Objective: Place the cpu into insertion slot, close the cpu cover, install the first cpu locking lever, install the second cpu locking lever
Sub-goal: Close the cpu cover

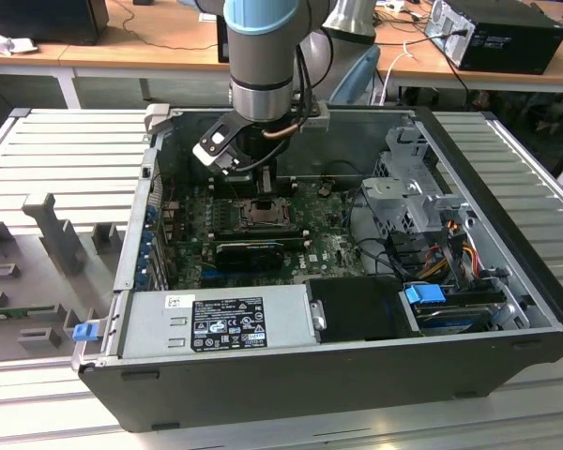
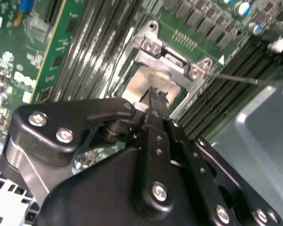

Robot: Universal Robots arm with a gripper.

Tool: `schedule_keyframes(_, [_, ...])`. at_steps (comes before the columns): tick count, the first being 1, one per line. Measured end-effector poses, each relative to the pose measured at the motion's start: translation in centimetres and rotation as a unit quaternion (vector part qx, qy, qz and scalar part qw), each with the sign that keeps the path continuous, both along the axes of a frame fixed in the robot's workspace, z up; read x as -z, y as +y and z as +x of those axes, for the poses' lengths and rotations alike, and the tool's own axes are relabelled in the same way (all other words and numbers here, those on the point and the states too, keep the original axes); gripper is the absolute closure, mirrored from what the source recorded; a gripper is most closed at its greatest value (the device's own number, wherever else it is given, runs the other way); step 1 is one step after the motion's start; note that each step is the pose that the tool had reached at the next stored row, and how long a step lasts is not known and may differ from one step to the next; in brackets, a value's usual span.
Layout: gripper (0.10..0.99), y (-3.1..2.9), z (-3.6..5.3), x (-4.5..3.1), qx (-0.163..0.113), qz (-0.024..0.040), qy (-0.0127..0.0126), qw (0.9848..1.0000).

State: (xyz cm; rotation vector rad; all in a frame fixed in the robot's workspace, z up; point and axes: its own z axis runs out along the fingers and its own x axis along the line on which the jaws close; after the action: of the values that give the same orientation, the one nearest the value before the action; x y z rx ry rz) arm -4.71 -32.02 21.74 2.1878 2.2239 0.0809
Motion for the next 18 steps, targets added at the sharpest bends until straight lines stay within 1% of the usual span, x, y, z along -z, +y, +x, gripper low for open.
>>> schedule_keyframes(2, [0.98, -0.01, -0.64, 0.2, -0.001, 0.0, 0.0003, 1.0])
schedule_keyframes(3, [0.98, 0.0, -0.81, 0.31, -0.001, 0.0001, 0.0004, 1.0])
schedule_keyframes(6, [0.98, 0.0, -0.89, 0.91, -0.001, -0.0008, 0.0023, 1.0])
schedule_keyframes(8, [0.98, 0.0, -0.9, 1.14, -0.001, -0.0008, 0.0031, 1.0])
schedule_keyframes(10, [0.98, 0.0, -0.9, 1.17, -0.001, -0.0009, 0.0033, 1.0])
schedule_keyframes(11, [0.98, 0.0, -0.89, 1.07, -0.001, -0.0008, 0.0033, 1.0])
schedule_keyframes(13, [0.98, 0.0, -0.89, 0.59, -0.001, -0.0008, 0.0032, 1.0])
schedule_keyframes(14, [0.98, 0.01, -0.8, 0.57, -0.001, -0.0007, 0.0033, 1.0])
schedule_keyframes(16, [0.98, 0.0, -0.4, 0.57, -0.001, -0.0008, 0.0047, 1.0])
schedule_keyframes(18, [0.98, 0.0, 0.0, 0.56, -0.001, -0.0008, 0.0055, 1.0])
